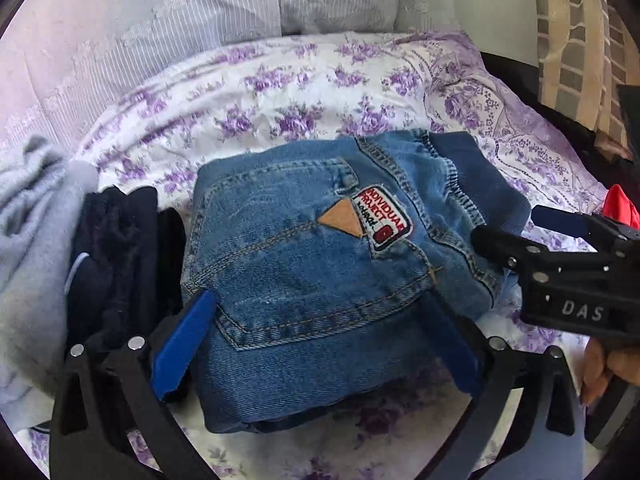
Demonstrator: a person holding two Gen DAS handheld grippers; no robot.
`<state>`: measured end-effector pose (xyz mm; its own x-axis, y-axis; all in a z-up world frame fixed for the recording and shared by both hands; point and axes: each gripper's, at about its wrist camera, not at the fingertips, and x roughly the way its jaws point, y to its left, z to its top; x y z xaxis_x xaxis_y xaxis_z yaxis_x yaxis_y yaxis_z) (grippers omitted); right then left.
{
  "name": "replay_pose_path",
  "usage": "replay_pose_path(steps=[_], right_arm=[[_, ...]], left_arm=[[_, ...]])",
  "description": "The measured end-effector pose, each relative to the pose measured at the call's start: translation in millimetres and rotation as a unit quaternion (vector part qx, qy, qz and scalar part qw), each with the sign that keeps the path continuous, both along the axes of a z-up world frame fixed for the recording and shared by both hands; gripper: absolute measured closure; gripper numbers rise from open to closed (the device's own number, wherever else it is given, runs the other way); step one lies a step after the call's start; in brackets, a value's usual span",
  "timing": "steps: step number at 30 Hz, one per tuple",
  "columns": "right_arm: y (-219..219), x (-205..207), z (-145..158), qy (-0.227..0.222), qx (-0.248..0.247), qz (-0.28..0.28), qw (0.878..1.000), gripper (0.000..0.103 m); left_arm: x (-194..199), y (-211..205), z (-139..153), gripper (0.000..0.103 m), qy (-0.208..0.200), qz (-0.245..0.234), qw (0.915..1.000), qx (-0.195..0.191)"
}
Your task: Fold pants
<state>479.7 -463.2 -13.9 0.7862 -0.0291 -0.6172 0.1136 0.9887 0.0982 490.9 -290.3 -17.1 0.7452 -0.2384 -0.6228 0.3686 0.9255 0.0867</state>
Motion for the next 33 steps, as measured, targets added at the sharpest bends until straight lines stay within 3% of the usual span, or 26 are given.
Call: replay_pose_path(steps=[5, 11, 13, 16, 21, 24, 33], right_arm=[[5, -52, 21, -0.051, 0.022, -0.023, 0.998, 0.006], [33, -132, 21, -0.039, -0.022, -0.063, 0.997, 0.004], [42, -153, 18, -0.046, -0.018, -0.066, 0.997, 0.004], [56, -170, 13, -0.057, -0.009, -0.049, 0.997, 0.004], [72, -170, 13, -0.069, -0.035, -0.004, 0.997, 0.004], [73, -171, 13, -0.069, -0.031, 0.004, 0.997, 0.004], [76, -169, 10, -0.055, -0.034, 0.007, 0.998, 0.004]], left_arm=[[-49, 7, 30, 0.005, -0.025, -0.003, 0.9995, -0.017], [-122, 14, 49, 0.005, -0.054, -0.003, 0.9985, 0.011], [-142, 24, 49, 0.005, -0.058, 0.006, 0.9983, 0.000], [-169, 51, 46, 0.005, -0.076, 0.037, 0.9953, -0.047], [-167, 72, 50, 0.005, -0.086, 0.068, 0.9919, -0.065], [-155, 81, 46, 0.005, -0.056, 0.066, 0.9919, -0.093], [-144, 78, 30, 0.005, -0.020, 0.067, 0.9947, -0.076]])
